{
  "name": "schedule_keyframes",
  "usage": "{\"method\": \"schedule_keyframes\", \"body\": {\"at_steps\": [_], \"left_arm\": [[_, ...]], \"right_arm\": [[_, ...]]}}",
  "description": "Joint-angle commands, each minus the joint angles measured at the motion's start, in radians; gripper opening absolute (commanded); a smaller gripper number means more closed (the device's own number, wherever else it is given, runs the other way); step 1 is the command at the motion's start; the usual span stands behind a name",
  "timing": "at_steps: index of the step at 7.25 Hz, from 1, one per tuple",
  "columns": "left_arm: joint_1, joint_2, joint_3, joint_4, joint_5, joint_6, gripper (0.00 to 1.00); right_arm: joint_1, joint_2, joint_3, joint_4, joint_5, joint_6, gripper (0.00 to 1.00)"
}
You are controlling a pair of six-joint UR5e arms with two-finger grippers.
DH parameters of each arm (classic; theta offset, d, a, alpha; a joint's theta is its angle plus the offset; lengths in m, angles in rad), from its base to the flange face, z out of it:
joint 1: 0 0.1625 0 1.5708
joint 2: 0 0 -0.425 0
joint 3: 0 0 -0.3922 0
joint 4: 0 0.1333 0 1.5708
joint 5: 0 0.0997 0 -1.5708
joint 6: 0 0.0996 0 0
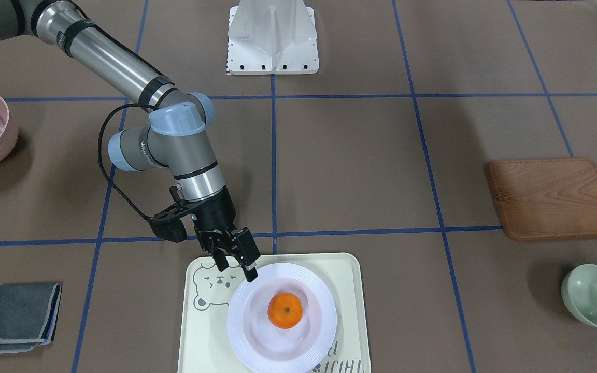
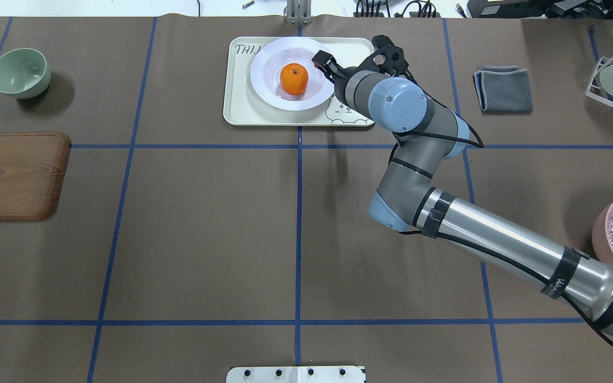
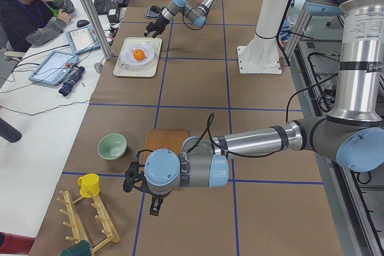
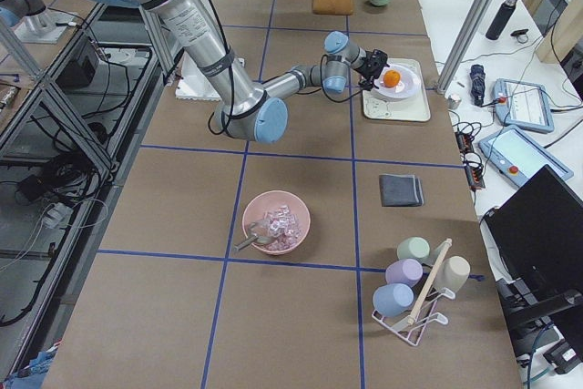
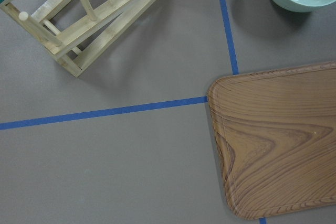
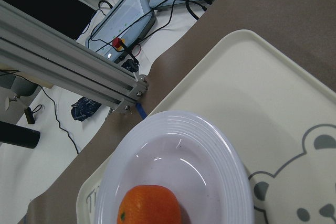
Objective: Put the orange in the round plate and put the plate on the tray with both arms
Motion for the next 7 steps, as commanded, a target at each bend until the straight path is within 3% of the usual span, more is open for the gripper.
{"method": "schedule_keyframes", "body": {"at_steps": [1,2,4,6,7], "left_arm": [[0.000,0.000,-0.006,0.004,0.001,-0.003,0.99],[0.000,-0.002,-0.006,0.007,0.003,-0.003,0.99],[0.011,-0.008,-0.005,0.016,0.012,-0.007,0.99],[0.079,-0.002,-0.076,0.036,0.057,-0.098,0.99],[0.107,0.001,-0.153,0.143,0.066,-0.090,0.99]], "right_arm": [[0.043,-0.044,0.107,-0.218,0.093,-0.205,1.00],[0.080,-0.073,0.153,-0.299,0.170,-0.329,1.00],[0.202,-0.229,0.264,-0.339,0.373,-0.620,1.00],[0.330,-0.415,0.353,-0.341,0.521,-0.898,1.00],[0.399,-0.520,0.403,-0.344,0.578,-1.006,1.00]]}}
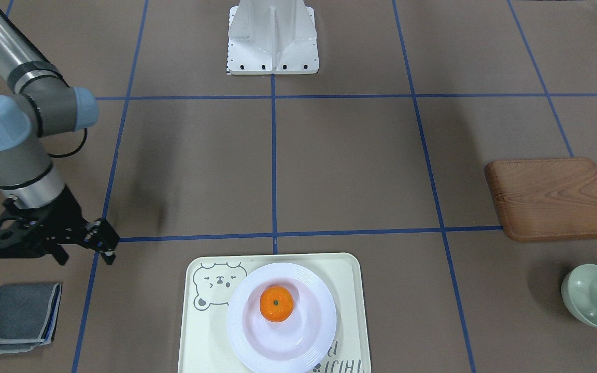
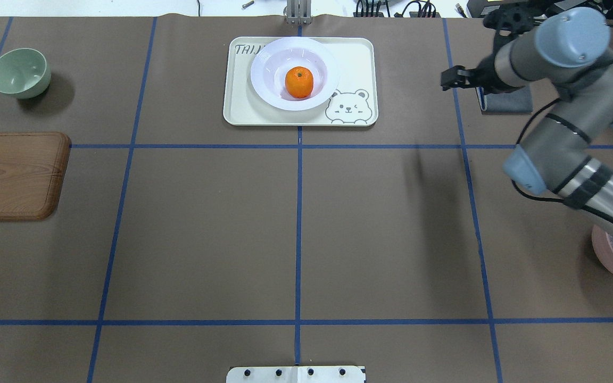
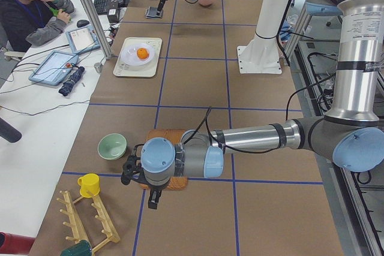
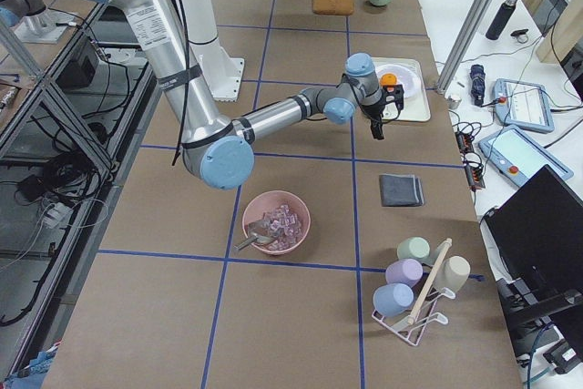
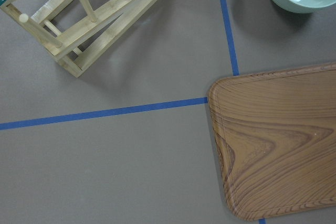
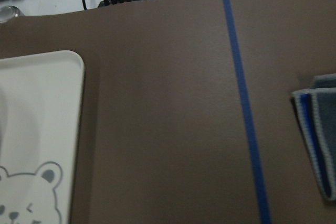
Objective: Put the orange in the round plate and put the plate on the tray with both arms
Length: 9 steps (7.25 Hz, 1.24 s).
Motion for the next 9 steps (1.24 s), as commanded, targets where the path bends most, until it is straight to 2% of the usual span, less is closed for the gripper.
{"method": "schedule_keyframes", "body": {"at_steps": [1,2,3,4,6,8,9], "left_arm": [[0.040,0.054,-0.161,0.142,0.032,-0.007,0.99],[0.040,0.096,-0.222,0.149,0.033,-0.007,0.99],[0.040,0.119,-0.243,0.147,0.032,-0.007,0.99],[0.038,0.119,-0.242,0.149,0.032,-0.007,0.99],[0.037,0.127,-0.244,0.135,0.023,-0.007,0.99],[0.037,0.120,-0.244,0.144,0.015,-0.013,0.99],[0.035,0.125,-0.232,0.149,-0.032,-0.014,0.99]], "right_arm": [[0.154,-0.233,0.116,-0.004,0.132,-0.261,1.00],[0.229,-0.326,0.168,-0.004,0.197,-0.314,1.00],[0.336,-0.387,0.173,-0.004,0.297,-0.409,1.00],[0.424,-0.453,0.169,-0.004,0.351,-0.533,1.00],[0.528,-0.577,0.163,-0.032,0.339,-0.714,1.00],[0.602,-0.576,0.169,-0.244,0.336,-0.942,1.00],[0.604,-0.552,0.172,-0.341,0.307,-1.063,1.00]]}}
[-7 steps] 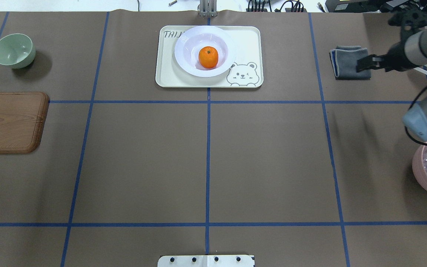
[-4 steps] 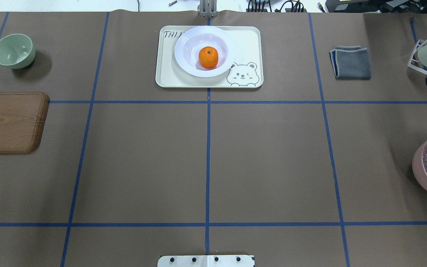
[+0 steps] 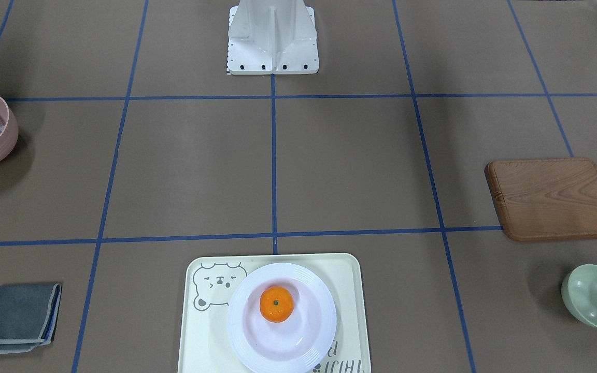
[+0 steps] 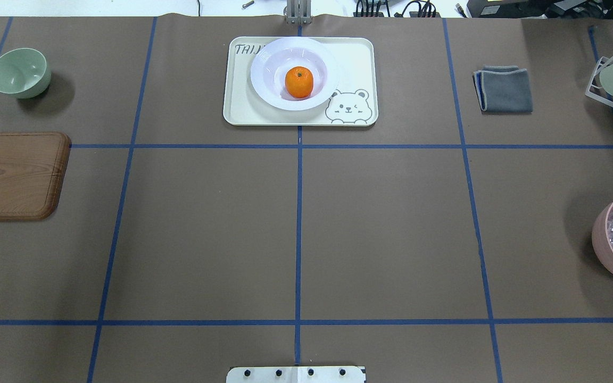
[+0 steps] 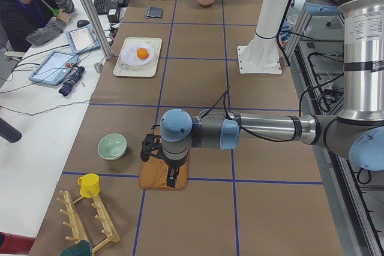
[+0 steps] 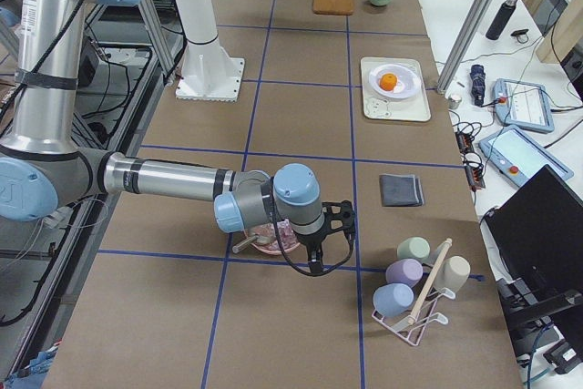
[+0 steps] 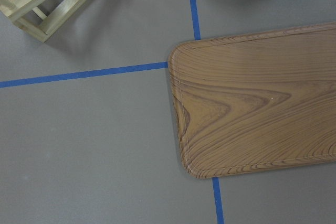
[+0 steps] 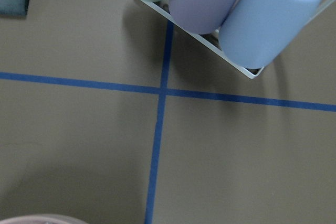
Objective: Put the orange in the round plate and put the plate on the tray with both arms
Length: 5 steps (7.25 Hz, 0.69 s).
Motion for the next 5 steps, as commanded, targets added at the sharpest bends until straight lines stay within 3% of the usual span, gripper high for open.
{"method": "schedule_keyframes", "body": {"at_steps": [1,3,5], "left_arm": [[-0.004,0.014,0.017,0.004,-0.110,-0.002,0.99],[-0.006,-0.001,0.021,0.010,-0.118,-0.005,0.99],[-0.001,-0.050,0.011,0.188,-0.108,0.000,0.99]], "right_arm": [[0.031,0.055,0.004,-0.208,-0.034,-0.211,1.00],[0.030,0.068,0.011,-0.252,0.033,-0.233,1.00],[0.030,0.057,-0.001,-0.243,0.061,-0.230,1.00]]}}
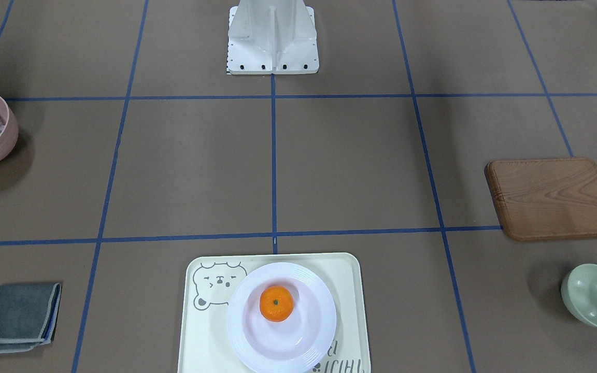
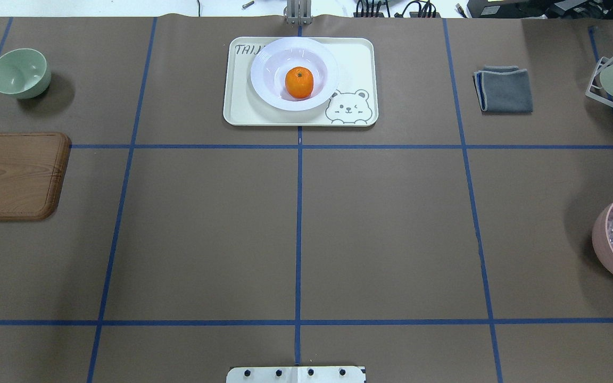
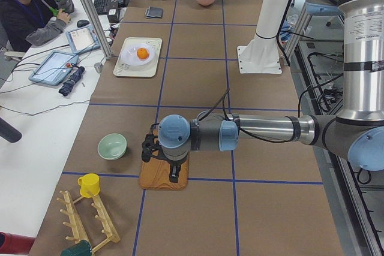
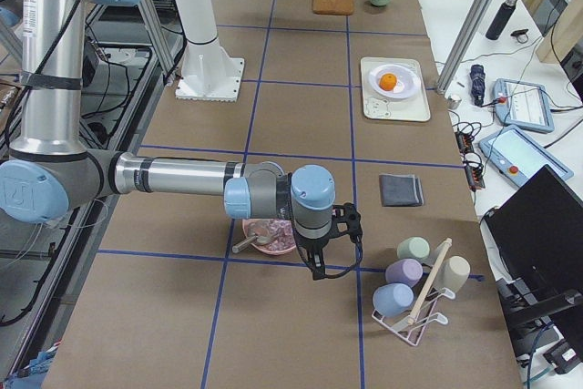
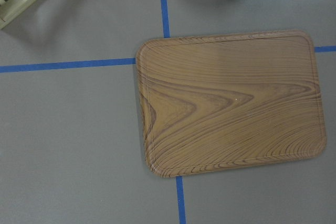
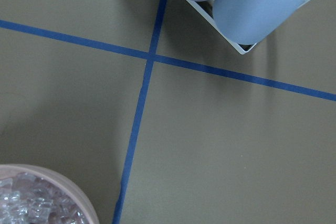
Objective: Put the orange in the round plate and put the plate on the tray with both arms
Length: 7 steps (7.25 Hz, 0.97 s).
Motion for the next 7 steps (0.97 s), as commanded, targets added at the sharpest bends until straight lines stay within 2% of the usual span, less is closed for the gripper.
{"method": "schedule_keyframes", "body": {"at_steps": [1,3,4,7], "left_arm": [[0.002,-0.025,-0.009,0.099,0.022,0.006,0.99],[0.002,-0.025,-0.025,0.091,0.062,0.010,0.99],[0.002,-0.021,-0.046,0.091,0.126,0.010,0.99],[0.002,-0.003,-0.069,0.093,0.131,0.010,0.99]], "right_arm": [[0.000,-0.005,-0.010,0.005,0.013,0.009,1.00],[0.000,-0.008,-0.013,0.007,0.013,0.009,1.00],[0.000,-0.011,-0.013,0.008,0.012,0.002,1.00],[-0.001,-0.009,-0.011,0.008,0.016,0.003,1.00]]}}
